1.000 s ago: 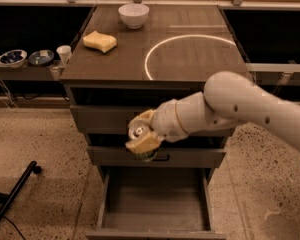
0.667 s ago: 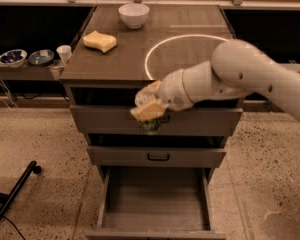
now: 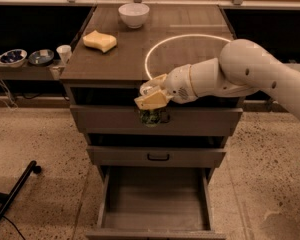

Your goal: Pick green can from bottom drawer and place on counter

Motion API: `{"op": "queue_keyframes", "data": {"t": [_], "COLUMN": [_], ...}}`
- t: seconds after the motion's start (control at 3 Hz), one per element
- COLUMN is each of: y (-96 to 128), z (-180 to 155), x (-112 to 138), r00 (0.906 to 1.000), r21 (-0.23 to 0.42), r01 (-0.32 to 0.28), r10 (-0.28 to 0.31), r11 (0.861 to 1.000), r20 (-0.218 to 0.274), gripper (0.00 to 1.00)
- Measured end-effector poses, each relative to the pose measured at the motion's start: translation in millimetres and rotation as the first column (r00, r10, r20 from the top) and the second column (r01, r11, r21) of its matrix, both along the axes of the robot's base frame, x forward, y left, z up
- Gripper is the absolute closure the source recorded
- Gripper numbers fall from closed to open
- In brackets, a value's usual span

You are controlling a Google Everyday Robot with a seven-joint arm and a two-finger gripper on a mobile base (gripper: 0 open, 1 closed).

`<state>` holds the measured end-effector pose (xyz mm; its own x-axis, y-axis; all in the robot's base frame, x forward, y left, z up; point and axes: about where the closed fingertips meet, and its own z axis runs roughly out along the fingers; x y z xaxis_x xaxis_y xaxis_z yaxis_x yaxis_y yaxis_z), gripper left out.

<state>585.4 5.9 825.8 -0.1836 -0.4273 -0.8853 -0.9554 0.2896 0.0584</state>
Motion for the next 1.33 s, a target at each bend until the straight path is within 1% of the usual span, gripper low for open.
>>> {"op": "queue_keyframes", "data": {"t": [0.33,0.67,1.0,1.33], "y": [1.6,9.2,5.9,-24.4], "z": [34.8,76.7,129.4,142.6], "x": [11.8,22.7,58.5,115.0], "r00": [0.9972,0.9931,0.9940,0.9791], "r21": [-0.051,-0.072,-0.032,-0.010], "r01": [0.035,0.037,0.071,0.203], "r10": [-0.031,-0.028,-0.068,-0.203], "r11": [0.998,0.997,0.997,0.979], "r20": [0.069,0.114,0.086,-0.016], "gripper": [1.00,1.00,1.00,1.00]}}
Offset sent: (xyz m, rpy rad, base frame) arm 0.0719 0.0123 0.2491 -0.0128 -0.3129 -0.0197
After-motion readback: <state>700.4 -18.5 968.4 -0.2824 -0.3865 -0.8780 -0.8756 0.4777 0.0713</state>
